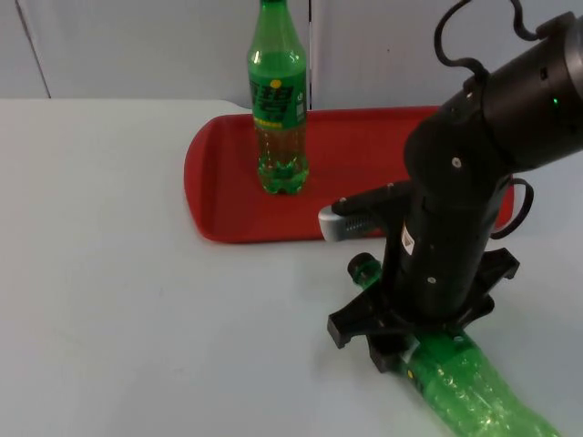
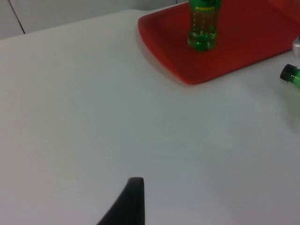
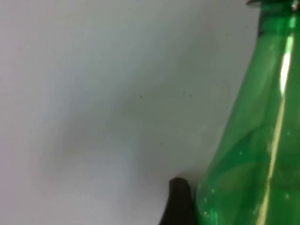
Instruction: Place the bottle upright on the tray.
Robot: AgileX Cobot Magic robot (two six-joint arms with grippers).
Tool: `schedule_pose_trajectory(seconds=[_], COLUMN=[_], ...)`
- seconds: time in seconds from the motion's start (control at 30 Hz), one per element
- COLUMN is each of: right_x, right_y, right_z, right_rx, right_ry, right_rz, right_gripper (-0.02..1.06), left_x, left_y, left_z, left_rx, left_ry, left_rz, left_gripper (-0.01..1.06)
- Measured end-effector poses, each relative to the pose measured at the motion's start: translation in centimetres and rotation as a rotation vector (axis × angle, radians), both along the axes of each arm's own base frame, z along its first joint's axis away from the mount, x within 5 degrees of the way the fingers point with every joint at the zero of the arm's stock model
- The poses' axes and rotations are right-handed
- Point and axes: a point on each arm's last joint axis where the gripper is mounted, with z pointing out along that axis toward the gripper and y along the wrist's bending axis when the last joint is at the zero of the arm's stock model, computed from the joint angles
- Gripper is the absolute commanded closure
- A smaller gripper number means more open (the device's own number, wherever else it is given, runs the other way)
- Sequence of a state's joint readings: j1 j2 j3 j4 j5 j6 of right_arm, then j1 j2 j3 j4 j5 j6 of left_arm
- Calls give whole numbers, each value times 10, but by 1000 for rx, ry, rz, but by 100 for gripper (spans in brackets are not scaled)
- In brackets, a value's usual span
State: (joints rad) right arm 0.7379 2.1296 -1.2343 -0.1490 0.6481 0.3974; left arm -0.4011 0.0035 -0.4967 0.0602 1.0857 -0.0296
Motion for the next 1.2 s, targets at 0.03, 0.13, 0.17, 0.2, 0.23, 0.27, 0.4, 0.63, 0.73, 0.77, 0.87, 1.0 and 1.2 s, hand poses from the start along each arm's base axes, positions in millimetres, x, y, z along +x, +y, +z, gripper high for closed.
schedule_pose_trajectory(seconds=[0.03,0.13,0.17,0.2,0.23,0.27,0.4,0.63,0.73,0.77,0.87,1.0,1.2], right_x=[0,0,0,0,0,0,0,-1,-2,-2,-2,-1,-1], right_y=[0,0,0,0,0,0,0,-1,-2,-2,-2,-1,-1], right_z=[0,0,0,0,0,0,0,0,0,0,0,0,0], right_rx=[0,0,0,0,0,0,0,-14,-19,-19,-19,-11,-11], right_ry=[0,0,0,0,0,0,0,13,17,17,17,10,10], right_rz=[0,-2,-2,-2,-2,-2,-2,-4,-5,-5,-5,-3,-10], right_gripper=[64,87,97,104,104,105,105,105,105,105,105,105,105], left_x=[0,0,0,0,0,0,0,0,0,0,0,0,0], left_y=[0,0,0,0,0,0,0,0,0,0,0,0,0], left_z=[0,0,0,0,0,0,0,0,0,0,0,0,0], left_rx=[0,1,1,1,1,1,3,3,3,3,3,3,3], left_ry=[0,-1,-1,-1,-1,-1,-1,-1,-1,-1,-1,-1,-1], left_rz=[0,1,1,1,1,1,2,2,2,2,2,2,2], left_gripper=[0,0,0,0,0,0,0,0,0,0,0,0,0])
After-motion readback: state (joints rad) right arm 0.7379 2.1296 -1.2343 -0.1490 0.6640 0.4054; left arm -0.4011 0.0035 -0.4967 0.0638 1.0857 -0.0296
